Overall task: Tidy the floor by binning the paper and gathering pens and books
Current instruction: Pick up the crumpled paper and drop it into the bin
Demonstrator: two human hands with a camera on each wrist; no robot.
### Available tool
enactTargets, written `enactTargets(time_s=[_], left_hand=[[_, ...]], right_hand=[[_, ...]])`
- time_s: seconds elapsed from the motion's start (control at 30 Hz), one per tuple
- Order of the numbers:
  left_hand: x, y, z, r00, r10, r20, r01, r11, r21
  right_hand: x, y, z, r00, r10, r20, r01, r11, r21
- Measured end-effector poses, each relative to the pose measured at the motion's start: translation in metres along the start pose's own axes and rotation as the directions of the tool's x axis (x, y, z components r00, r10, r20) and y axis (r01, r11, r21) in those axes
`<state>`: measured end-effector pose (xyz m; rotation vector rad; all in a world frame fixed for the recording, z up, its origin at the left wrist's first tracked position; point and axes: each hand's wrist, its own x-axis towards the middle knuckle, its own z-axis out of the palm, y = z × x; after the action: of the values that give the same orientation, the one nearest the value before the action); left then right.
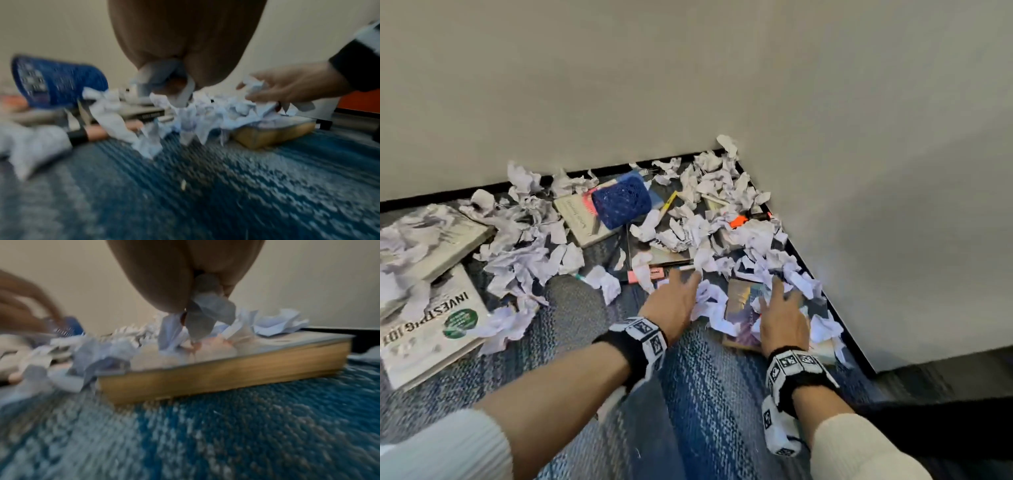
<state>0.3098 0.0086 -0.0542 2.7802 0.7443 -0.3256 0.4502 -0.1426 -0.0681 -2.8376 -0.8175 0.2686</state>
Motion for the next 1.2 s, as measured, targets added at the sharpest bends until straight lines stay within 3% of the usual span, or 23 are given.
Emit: enactTargets(time_s=[0.03, 0.13, 0.2, 0.27, 0.37, 0.4, 0.47, 0.53, 0.57, 0.63, 0.7, 0.8, 0.9, 0.97, 1.07, 1.2], left_hand=[[0.006, 0.006, 0.014, 1.0, 0.004, 0.003, -0.004, 1.0, -0.01], [0.017, 0.023, 0.051, 0.984, 0.176, 0.017, -0.177, 0.976, 0.124], [0.02, 0.031, 0.068, 0.988, 0.152, 0.025, -0.154, 0.981, 0.114], [0.019, 0.035, 0.07, 0.992, 0.11, -0.063, -0.104, 0.99, 0.091], [0.023, 0.033, 0.077, 0.961, 0.169, -0.219, -0.165, 0.986, 0.037], [0.024, 0.032, 0.08, 0.958, 0.174, -0.228, -0.174, 0.985, 0.021], [0.023, 0.033, 0.075, 0.96, 0.18, -0.213, -0.182, 0.983, 0.007], [0.022, 0.034, 0.066, 0.978, 0.157, -0.141, -0.159, 0.987, -0.001], [0.022, 0.034, 0.064, 0.982, 0.156, -0.103, -0.156, 0.988, 0.01], [0.023, 0.036, 0.057, 0.979, 0.193, -0.061, -0.191, 0.981, 0.031], [0.024, 0.035, 0.048, 0.978, 0.198, -0.064, -0.196, 0.98, 0.038], [0.028, 0.034, 0.041, 0.983, 0.152, -0.102, -0.155, 0.988, -0.02], [0.026, 0.034, 0.03, 0.985, 0.14, -0.098, -0.145, 0.988, -0.048], [0.02, 0.034, 0.022, 0.987, 0.139, -0.084, -0.143, 0.989, -0.046], [0.011, 0.029, 0.013, 0.985, 0.152, -0.077, -0.153, 0.988, -0.007], [0.004, 0.009, 0.007, 0.984, 0.164, -0.066, -0.162, 0.986, 0.038]], right_hand=[[0.001, -0.001, 0.007, 1.0, 0.005, 0.017, -0.005, 1.0, -0.014], [-0.002, -0.006, 0.022, 0.994, -0.105, 0.024, 0.107, 0.985, -0.136], [-0.004, -0.005, 0.029, 0.983, -0.186, -0.001, 0.183, 0.968, -0.172], [-0.005, -0.005, 0.031, 0.975, -0.22, 0.013, 0.218, 0.956, -0.194], [0.001, -0.004, 0.022, 0.974, -0.184, 0.131, 0.202, 0.968, -0.146], [0.003, -0.002, 0.016, 0.982, -0.159, 0.1, 0.169, 0.98, -0.107], [0.008, 0.012, 0.0, 0.992, -0.013, -0.125, 0.018, 0.999, 0.039], [0.016, 0.036, -0.01, 0.911, 0.229, -0.342, -0.165, 0.965, 0.205], [0.019, 0.049, -0.01, 0.868, 0.324, -0.376, -0.25, 0.94, 0.234], [0.021, 0.062, -0.001, 0.84, 0.455, -0.297, -0.393, 0.886, 0.247], [0.017, 0.057, 0.015, 0.854, 0.499, -0.148, -0.462, 0.858, 0.225], [0.006, 0.044, 0.027, 0.894, 0.436, -0.109, -0.423, 0.898, 0.121], [-0.003, 0.043, 0.031, 0.948, 0.234, -0.214, -0.235, 0.972, 0.025], [-0.013, 0.04, 0.034, 0.955, 0.117, -0.271, -0.12, 0.993, 0.006], [-0.024, 0.022, 0.036, 0.966, 0.097, -0.241, -0.073, 0.991, 0.109], [-0.019, 0.013, 0.031, 0.986, 0.057, -0.157, -0.047, 0.997, 0.067]])
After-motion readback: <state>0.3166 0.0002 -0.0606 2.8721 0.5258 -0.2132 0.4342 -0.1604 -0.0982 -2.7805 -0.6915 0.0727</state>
